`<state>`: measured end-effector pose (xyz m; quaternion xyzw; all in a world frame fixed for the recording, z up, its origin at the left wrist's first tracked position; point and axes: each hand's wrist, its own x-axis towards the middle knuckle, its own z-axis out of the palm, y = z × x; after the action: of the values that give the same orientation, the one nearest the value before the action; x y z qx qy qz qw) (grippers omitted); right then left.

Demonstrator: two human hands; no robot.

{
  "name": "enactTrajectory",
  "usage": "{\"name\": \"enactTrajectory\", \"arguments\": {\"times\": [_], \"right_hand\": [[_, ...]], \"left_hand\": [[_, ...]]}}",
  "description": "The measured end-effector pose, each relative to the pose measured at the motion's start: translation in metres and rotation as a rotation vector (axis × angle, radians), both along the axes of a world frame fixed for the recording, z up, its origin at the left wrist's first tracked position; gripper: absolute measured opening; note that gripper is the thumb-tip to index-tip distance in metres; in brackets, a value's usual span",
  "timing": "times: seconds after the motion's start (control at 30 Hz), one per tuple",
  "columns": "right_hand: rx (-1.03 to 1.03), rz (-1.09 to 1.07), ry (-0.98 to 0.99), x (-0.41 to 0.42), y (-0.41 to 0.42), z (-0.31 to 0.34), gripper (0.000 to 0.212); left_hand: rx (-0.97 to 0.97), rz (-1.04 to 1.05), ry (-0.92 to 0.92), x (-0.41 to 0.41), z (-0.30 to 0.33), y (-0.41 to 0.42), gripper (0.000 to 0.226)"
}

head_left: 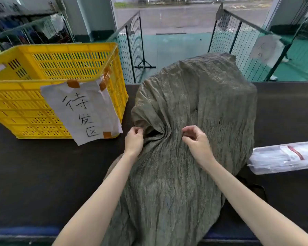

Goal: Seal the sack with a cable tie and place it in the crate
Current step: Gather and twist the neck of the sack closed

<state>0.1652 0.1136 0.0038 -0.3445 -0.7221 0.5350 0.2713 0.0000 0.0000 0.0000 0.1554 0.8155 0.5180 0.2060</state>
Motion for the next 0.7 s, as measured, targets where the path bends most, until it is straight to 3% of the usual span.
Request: {"name": "enactTrajectory", "arguments": {"times": [0.13,0.3,0.43,0.6,0.7], "right_hand": [[0.144,-0.051,-0.111,0.001,-0.011,-0.013,0.029],[0.050,-0.139,-0.131,-0.001,-0.016,-0.036,0.039],[-0.008,-0.150,-0.122,0.000,-0.018,-0.048,0.041],[-0.045,-0.133,-0.157,0.004,-0.016,-0.063,0.035],[-0.015,-0.112,-0.178,0.008,-0.015,-0.073,0.032]], "left_hand": [[-0.090,-0.088,-0.058,0.000,-0.010,0.000,0.037],[-0.192,-0.239,-0.183,0.008,-0.023,0.000,0.053],[-0.272,-0.242,-0.292,0.017,-0.036,-0.003,0.071],[-0.110,-0.199,-0.457,0.040,-0.041,-0.009,0.074],[-0.019,-0.285,-0.534,0.051,-0.039,-0.014,0.076]]}}
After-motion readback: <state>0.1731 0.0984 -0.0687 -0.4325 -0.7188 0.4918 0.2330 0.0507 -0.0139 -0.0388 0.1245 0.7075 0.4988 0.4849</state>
